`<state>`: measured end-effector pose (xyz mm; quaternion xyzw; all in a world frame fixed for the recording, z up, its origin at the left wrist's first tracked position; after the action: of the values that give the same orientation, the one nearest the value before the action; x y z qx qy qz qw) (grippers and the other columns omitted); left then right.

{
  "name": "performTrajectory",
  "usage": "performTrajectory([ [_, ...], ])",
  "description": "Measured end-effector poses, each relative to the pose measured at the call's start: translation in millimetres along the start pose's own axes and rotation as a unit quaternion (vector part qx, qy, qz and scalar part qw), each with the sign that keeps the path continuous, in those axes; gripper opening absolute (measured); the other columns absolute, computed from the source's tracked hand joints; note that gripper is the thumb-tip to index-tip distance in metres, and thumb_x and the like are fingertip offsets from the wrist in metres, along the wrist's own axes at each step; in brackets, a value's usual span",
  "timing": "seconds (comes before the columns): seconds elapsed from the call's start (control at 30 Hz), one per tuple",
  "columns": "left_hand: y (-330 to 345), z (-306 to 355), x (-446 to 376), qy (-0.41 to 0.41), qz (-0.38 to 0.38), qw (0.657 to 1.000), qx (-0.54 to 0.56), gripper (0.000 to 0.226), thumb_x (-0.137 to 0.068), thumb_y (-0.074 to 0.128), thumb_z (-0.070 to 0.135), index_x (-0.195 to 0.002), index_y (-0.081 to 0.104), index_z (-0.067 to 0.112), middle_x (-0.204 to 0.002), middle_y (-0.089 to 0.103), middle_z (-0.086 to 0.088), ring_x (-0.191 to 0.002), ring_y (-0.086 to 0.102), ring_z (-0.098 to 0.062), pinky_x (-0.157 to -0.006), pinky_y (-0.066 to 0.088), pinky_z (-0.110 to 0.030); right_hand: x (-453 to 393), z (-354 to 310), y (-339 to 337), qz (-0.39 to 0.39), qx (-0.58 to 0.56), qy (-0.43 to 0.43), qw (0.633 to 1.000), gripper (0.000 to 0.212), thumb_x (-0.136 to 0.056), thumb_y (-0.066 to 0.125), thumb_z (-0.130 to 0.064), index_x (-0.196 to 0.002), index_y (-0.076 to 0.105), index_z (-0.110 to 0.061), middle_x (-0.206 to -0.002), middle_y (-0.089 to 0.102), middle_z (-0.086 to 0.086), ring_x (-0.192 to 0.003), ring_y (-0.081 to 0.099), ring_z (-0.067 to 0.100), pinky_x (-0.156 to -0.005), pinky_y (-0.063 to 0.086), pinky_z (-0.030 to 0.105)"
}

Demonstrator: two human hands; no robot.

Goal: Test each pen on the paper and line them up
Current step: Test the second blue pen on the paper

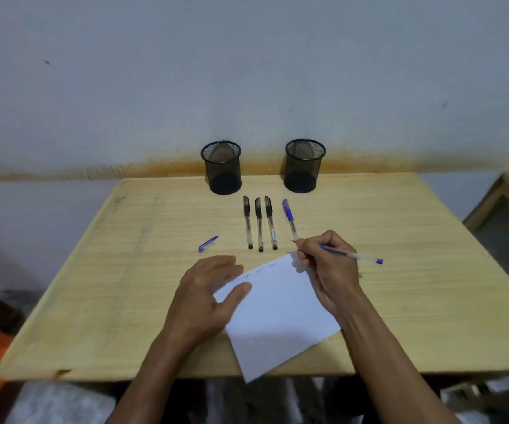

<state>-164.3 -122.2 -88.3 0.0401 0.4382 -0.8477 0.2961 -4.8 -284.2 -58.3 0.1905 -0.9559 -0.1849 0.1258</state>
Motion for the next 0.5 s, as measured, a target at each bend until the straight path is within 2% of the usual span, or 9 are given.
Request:
performTrajectory([
  [0.07, -8, 4, -4, -0.027, 0.088, 0.996, 0.018, 0.031, -0.082, 0.07, 0.034, -0.107, 0.075, 0.017, -0.112, 0.071, 0.004, -0.11, 0.062, -0.013, -0.094, 0.052, -0.035, 3, -4, 0, 0.002, -0.013, 0.006, 1.0, 0.025, -0.087, 0.065, 0.013, -0.07, 0.057, -0.003, -0.067, 0.062, 0.016, -0.053, 0.057, 0.016, -0.049, 0.05, 0.021],
  [0.13, -16, 5, -15, -0.064, 0.137, 0.988, -0.022, 0.023, -0.086, 0.068, 0.024, -0.106, 0.072, 0.012, -0.107, 0.071, -0.001, -0.106, 0.061, -0.024, -0.089, 0.049, -0.035, 7, -11, 1, 0.002, -0.019, 0.001, 1.0, 0.019, -0.087, 0.068, 0.011, -0.075, 0.059, -0.002, -0.066, 0.061, 0.017, -0.054, 0.057, 0.018, -0.049, 0.051, 0.021],
  [0.23, -24, -5, -36, -0.111, 0.115, 0.98, -0.117, 0.024, -0.093, 0.062, 0.02, -0.113, 0.069, 0.01, -0.113, 0.07, -0.008, -0.11, 0.058, -0.034, -0.091, 0.048, -0.042, 13, -23, 1, 0.007, 0.013, -0.042, 0.999, 0.015, -0.085, 0.072, 0.008, -0.082, 0.061, -0.001, -0.069, 0.066, 0.018, -0.058, 0.063, 0.02, -0.054, 0.054, 0.024],
  [0.33, -24, -15, -50, -0.128, 0.061, 0.97, -0.198, 0.021, -0.094, 0.058, 0.025, -0.094, 0.073, 0.01, -0.099, 0.069, -0.009, -0.099, 0.058, -0.036, -0.081, 0.046, -0.041, 19, -29, 1, -0.004, 0.066, -0.059, 0.996, 0.013, -0.08, 0.079, 0.004, -0.083, 0.068, -0.002, -0.079, 0.075, 0.013, -0.068, 0.068, 0.017, -0.061, 0.057, 0.025],
  [0.5, -21, -14, -52, -0.129, 0.052, 0.971, -0.197, 0.015, -0.092, 0.064, 0.021, -0.087, 0.076, 0.016, -0.099, 0.069, -0.005, -0.1, 0.057, -0.032, -0.083, 0.043, -0.041, 26, -26, -11, -0.008, 0.112, -0.039, 0.993, 0.015, -0.081, 0.08, 0.0, -0.09, 0.079, -0.013, -0.087, 0.079, 0.005, -0.08, 0.074, 0.018, -0.067, 0.058, 0.022],
])
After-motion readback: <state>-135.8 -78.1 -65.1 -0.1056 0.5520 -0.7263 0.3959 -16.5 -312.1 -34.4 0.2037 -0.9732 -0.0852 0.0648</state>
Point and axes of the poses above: each hand's wrist, its own x-axis away from the middle knuckle, its own y-axis out of the palm, z = x × y, the point moved 2 cm from there along -x, towards the middle knuckle
